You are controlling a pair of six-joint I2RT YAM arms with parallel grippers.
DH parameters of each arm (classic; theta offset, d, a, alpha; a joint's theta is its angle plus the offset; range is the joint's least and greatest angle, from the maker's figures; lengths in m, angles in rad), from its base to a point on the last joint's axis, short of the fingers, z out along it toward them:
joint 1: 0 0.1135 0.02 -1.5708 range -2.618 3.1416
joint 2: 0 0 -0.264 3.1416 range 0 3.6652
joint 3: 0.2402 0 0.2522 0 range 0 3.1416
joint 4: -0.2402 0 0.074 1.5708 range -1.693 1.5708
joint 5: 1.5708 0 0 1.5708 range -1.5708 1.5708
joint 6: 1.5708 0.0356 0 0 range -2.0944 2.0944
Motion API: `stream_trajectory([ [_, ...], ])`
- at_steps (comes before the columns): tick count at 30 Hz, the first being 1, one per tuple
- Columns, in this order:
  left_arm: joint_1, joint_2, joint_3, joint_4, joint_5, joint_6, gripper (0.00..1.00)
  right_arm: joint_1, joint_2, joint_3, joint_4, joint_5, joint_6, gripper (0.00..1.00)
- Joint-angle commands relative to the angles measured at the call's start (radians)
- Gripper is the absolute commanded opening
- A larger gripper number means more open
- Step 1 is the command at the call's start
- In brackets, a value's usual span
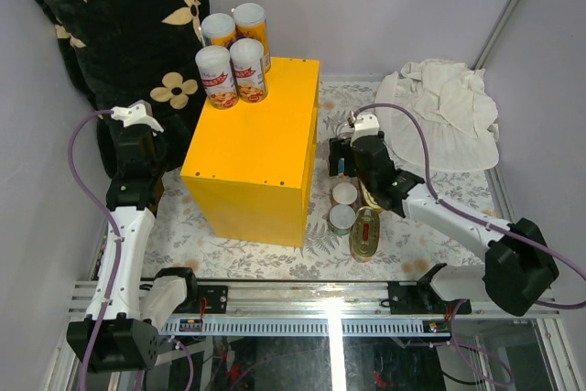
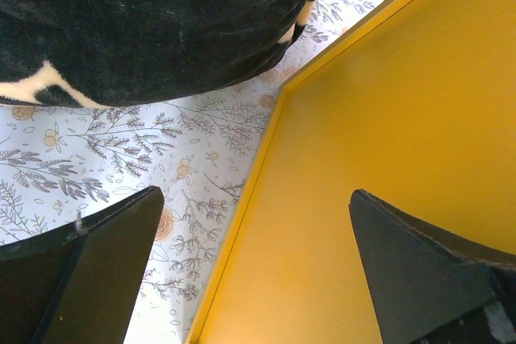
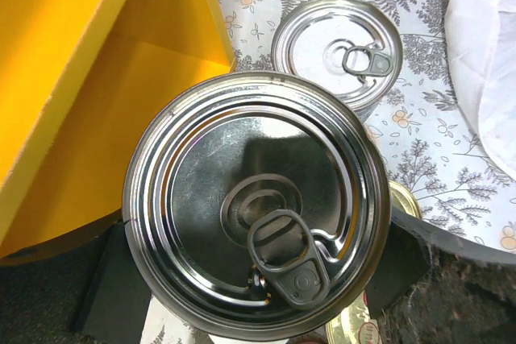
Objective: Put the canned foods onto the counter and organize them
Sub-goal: Pick up the canned food from the center of the board, then place the canned food on the counter.
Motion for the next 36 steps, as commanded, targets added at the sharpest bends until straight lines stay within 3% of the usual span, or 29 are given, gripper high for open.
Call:
stream_trajectory([
  [1, -0.007, -0.013, -0.003, 0.022, 0.029, 0.02, 1.0, -0.005, -0.104, 0.146, 0.033, 0.048, -0.023, 0.25],
  [10, -0.007, -0.028, -0.004, 0.024, 0.03, 0.021, 1.0, -0.006, -0.195, 0.462, -0.227, 0.063, -0.101, 0.24],
  [15, -0.006, -0.026, 0.001, 0.026, 0.039, 0.018, 1.0, -0.006, -0.156, 0.692, -0.324, 0.021, -0.133, 0.21],
  [22, -0.006, -0.031, 0.003, 0.027, 0.047, 0.016, 1.0, -0.006, -0.009, 0.998, -0.387, -0.164, -0.132, 0.19],
  [29, -0.007, -0.041, -0.003, 0.027, 0.042, 0.018, 1.0, -0.005, 0.245, 1.326, -0.473, -0.304, -0.151, 0.19],
  [36, -0.006, -0.04, -0.003, 0.027, 0.037, 0.021, 1.0, -0.006, 0.417, 1.462, -0.494, -0.338, -0.184, 0.21],
])
